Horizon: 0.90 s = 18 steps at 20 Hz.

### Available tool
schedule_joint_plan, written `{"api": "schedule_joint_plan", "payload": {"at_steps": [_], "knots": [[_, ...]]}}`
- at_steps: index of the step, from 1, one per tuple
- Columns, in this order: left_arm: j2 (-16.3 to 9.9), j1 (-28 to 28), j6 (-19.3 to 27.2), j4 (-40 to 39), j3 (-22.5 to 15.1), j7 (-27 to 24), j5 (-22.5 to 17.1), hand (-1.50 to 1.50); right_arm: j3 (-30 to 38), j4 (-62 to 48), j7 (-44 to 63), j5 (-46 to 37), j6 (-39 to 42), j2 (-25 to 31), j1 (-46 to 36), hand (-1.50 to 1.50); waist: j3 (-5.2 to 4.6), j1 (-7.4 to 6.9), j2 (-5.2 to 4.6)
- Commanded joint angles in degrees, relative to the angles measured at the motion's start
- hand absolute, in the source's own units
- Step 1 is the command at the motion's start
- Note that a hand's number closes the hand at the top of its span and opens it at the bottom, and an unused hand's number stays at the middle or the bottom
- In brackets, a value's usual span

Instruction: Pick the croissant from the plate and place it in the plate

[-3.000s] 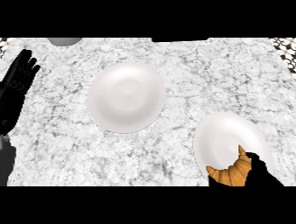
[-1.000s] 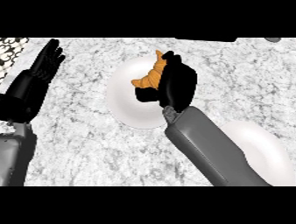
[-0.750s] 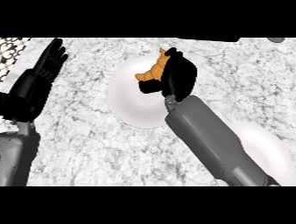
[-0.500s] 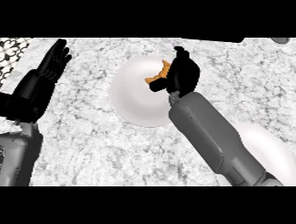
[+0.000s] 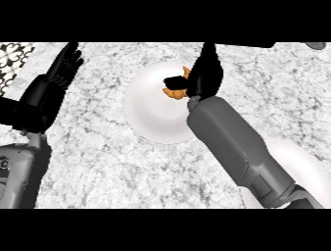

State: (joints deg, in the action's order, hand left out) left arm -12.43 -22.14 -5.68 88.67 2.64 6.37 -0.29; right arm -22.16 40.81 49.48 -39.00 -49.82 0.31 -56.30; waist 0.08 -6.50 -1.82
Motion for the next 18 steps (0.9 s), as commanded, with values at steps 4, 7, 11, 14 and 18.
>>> {"api": "schedule_joint_plan", "payload": {"at_steps": [4,7,11,14,18], "knots": [[-0.4,2.6,-0.7,0.3,0.7,-0.6,-0.6,0.00,-0.3,3.3,-3.4,8.3,-16.2,-0.3,-0.4,-1.50,-0.02,1.00,0.74],[-0.7,2.2,-0.2,-1.3,1.8,-1.0,-0.5,0.00,-1.7,3.0,-5.7,10.1,-20.6,-0.3,1.9,-1.50,-0.06,2.92,0.98],[-1.0,2.5,0.3,0.4,2.3,1.1,-0.5,0.00,-4.3,8.7,-3.3,10.0,-23.5,-0.3,4.6,-1.50,-0.09,5.33,2.00],[-1.3,5.4,1.3,1.9,3.4,-0.6,0.2,0.00,-4.2,17.4,-11.5,11.0,-23.1,-0.3,15.2,-1.50,-0.05,6.64,2.07],[-1.6,4.3,0.9,2.0,3.8,1.4,0.0,0.00,-2.7,23.1,-16.0,10.8,-21.7,0.9,22.1,-1.50,-0.06,6.75,1.88]]}}
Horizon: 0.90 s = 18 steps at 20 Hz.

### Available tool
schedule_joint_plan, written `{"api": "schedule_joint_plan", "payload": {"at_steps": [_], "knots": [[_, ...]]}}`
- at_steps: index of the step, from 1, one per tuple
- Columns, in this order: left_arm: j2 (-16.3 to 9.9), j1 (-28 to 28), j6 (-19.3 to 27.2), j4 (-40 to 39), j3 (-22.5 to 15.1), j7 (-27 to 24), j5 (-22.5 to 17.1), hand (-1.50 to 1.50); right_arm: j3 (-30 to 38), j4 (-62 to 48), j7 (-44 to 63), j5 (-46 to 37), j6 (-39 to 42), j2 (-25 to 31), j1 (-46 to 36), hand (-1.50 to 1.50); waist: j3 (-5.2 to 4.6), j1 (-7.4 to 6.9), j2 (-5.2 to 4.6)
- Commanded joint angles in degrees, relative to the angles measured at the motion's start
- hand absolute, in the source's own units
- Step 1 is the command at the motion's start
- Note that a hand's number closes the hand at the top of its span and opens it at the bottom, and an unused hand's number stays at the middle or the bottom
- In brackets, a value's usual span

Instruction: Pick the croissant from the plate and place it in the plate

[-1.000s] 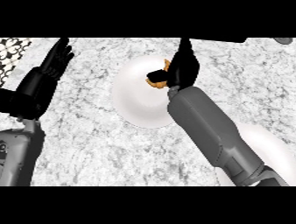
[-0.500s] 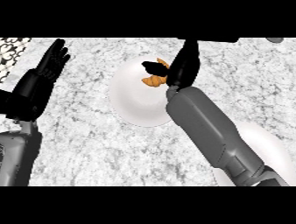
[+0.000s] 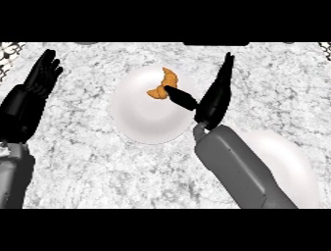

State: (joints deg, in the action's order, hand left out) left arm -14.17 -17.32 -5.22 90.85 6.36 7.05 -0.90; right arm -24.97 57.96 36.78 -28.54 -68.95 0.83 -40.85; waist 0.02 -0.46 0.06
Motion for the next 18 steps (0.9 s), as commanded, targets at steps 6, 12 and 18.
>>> {"api": "schedule_joint_plan", "payload": {"at_steps": [6,12,18], "knots": [[-1.1,3.2,-1.4,1.7,2.3,-0.3,-1.1,0.00,-4.8,26.0,-2.4,-4.0,2.0,6.6,25.1,-1.50,-0.03,1.26,0.22],[-0.7,0.5,-1.0,0.2,2.0,0.0,0.0,0.00,-5.5,39.5,-0.4,-9.2,6.9,10.1,36.7,-1.50,-0.04,1.15,0.08],[-1.6,3.3,-3.0,1.9,3.2,-0.9,-0.8,0.00,-4.1,44.6,-4.4,-9.7,7.3,13.9,45.1,-1.50,-0.02,0.73,0.03]]}}
